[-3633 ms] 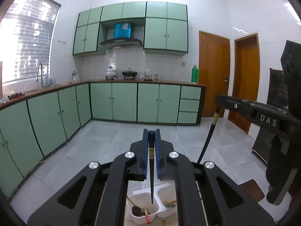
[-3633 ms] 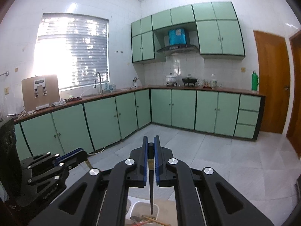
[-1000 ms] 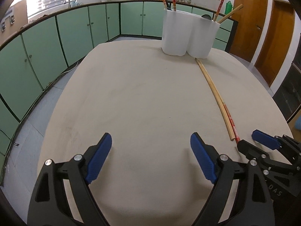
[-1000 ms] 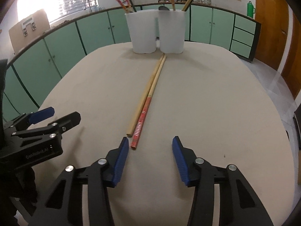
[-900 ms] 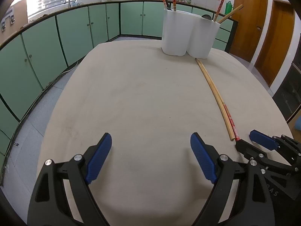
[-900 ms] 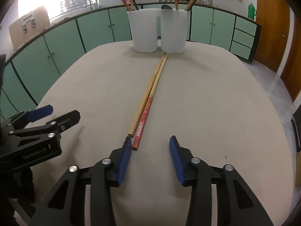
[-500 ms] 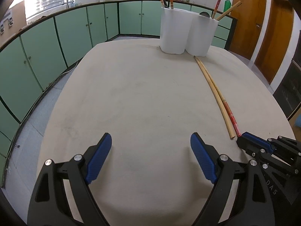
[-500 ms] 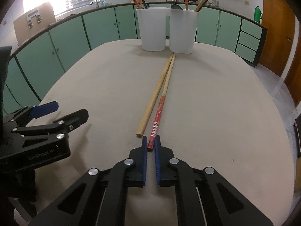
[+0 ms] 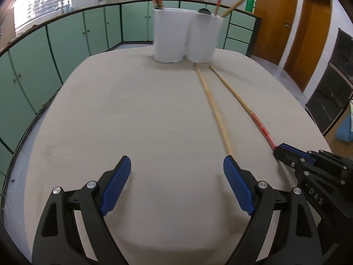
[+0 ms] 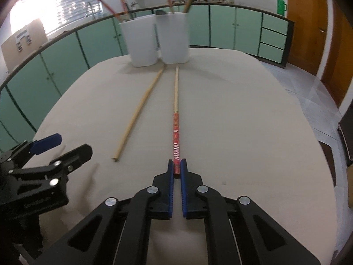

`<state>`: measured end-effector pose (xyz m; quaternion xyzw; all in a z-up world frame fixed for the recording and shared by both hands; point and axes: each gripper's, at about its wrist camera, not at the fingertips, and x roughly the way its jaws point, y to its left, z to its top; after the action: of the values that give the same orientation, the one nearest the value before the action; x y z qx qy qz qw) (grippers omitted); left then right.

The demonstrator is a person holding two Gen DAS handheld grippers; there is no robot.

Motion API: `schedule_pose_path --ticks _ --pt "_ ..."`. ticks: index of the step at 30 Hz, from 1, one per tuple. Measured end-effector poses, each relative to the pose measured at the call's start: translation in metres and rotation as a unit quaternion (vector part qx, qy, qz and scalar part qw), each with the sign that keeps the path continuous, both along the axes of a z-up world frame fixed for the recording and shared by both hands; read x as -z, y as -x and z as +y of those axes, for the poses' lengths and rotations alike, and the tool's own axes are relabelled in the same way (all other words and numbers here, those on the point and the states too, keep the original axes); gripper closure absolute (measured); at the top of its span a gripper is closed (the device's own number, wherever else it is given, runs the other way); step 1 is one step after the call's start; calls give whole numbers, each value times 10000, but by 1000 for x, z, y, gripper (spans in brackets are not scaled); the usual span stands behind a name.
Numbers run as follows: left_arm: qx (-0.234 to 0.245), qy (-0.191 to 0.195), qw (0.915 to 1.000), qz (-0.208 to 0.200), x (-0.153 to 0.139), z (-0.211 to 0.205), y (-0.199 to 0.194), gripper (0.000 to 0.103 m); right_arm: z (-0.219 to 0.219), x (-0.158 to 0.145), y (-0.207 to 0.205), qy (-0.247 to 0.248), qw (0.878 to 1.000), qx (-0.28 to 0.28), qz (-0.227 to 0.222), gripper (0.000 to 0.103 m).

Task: Organize utensils
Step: 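Close the right tool on a red-patterned chopstick while the left tool closes on a wooden chopstick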

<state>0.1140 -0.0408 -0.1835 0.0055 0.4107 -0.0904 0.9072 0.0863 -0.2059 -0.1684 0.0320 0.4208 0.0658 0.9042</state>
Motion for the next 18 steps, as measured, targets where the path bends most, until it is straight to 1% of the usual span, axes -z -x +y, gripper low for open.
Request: schedule_pose_path --ticks 5,8,12,16,18 --pt "114 23 9999 43 3 -16 -4 20 -12 0 -5 83 9999 44 -54 97" --pt "141 37 9998 116 5 -20 -7 23 -16 0 -7 24 10000 55 -61 97" --pt "141 14 9996 226 9 -27 -11 30 -19 2 -8 -46 10000 59 -57 97" --pt "135 -3 9997 228 10 -31 -13 31 -22 2 -8 -133 9999 64 -43 97" --pt "135 -37 9997 220 9 -33 -13 40 -23 3 -7 -164 9998 60 -42 97"
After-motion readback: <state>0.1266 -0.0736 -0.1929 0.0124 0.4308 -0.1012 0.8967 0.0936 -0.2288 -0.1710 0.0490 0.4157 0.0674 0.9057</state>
